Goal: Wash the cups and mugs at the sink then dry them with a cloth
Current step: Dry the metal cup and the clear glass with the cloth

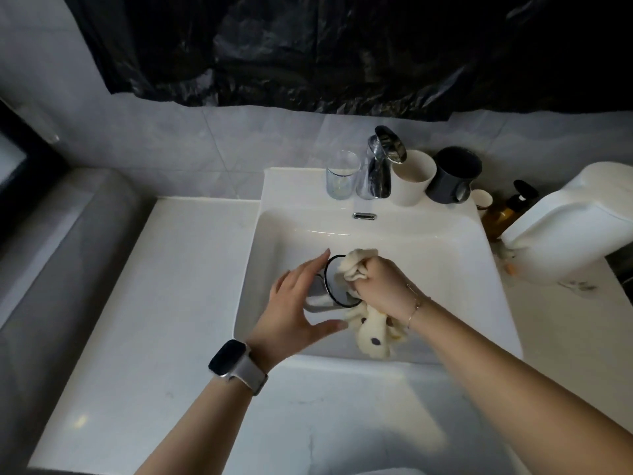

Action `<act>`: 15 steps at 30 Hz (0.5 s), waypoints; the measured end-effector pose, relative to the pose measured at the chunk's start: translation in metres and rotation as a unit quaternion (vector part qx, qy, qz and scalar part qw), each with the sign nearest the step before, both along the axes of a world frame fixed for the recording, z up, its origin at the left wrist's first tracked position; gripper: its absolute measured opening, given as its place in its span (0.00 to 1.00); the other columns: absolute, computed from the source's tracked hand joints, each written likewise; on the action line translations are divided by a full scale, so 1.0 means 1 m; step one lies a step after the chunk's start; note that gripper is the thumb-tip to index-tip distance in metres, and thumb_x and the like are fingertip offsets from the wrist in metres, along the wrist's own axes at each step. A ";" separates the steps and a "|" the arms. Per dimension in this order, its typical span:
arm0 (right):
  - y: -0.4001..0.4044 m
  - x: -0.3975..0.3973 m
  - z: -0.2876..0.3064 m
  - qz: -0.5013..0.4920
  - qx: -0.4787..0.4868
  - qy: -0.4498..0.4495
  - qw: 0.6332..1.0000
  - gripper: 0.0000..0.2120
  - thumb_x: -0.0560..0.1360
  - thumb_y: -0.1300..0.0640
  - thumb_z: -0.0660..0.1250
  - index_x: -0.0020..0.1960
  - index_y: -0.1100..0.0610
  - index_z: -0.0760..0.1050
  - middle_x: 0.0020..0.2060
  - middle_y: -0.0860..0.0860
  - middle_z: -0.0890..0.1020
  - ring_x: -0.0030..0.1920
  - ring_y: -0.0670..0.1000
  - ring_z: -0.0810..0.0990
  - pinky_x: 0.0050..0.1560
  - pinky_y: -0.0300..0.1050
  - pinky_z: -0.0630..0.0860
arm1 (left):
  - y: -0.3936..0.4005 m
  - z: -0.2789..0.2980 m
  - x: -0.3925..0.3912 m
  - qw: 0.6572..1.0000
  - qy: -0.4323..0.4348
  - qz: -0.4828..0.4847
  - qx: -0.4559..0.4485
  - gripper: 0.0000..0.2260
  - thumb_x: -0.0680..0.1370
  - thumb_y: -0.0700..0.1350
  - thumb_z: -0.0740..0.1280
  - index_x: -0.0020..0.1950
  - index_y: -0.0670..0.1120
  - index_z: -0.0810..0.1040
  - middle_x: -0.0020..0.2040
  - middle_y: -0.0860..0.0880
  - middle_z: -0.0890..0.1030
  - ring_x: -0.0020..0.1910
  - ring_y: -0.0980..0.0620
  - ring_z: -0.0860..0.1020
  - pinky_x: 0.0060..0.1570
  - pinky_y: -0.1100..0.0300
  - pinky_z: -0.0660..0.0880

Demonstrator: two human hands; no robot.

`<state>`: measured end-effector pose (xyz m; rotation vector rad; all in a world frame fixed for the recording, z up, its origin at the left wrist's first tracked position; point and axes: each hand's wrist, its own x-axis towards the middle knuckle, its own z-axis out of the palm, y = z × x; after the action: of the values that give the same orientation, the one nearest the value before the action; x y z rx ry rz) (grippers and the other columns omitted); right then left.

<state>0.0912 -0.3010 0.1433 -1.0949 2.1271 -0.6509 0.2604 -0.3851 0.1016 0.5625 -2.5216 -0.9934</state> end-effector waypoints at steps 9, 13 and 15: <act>-0.025 0.040 0.011 -0.130 -0.123 -0.162 0.970 0.08 0.74 0.55 0.71 0.37 0.57 0.79 0.27 0.46 0.80 0.30 0.44 0.78 0.28 0.30 0.70 | -0.020 -0.007 0.053 0.959 0.105 0.237 0.115 0.34 0.63 0.55 0.79 0.63 0.56 0.67 0.58 0.59 0.78 0.57 0.60 0.78 0.55 0.62 0.75; -0.028 0.054 -0.003 -0.230 -0.161 -0.304 0.910 0.08 0.74 0.59 0.71 0.49 0.63 0.81 0.41 0.57 0.85 0.40 0.54 0.84 0.31 0.38 0.77 | -0.042 -0.033 0.095 0.904 0.148 0.365 0.167 0.33 0.64 0.44 0.82 0.62 0.52 0.67 0.60 0.56 0.78 0.59 0.58 0.78 0.58 0.56 0.75; -0.029 0.061 -0.018 -0.268 -0.177 -0.332 0.887 0.10 0.74 0.61 0.71 0.54 0.63 0.80 0.48 0.58 0.85 0.51 0.57 0.84 0.45 0.45 0.80 | -0.055 -0.050 0.117 0.890 0.135 0.400 0.172 0.33 0.65 0.43 0.82 0.62 0.52 0.66 0.61 0.54 0.77 0.59 0.57 0.78 0.59 0.54 0.75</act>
<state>0.1527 -0.3303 0.1253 -0.3204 1.7050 -1.4797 0.3777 -0.4404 0.0512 1.3209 -1.6026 -1.0669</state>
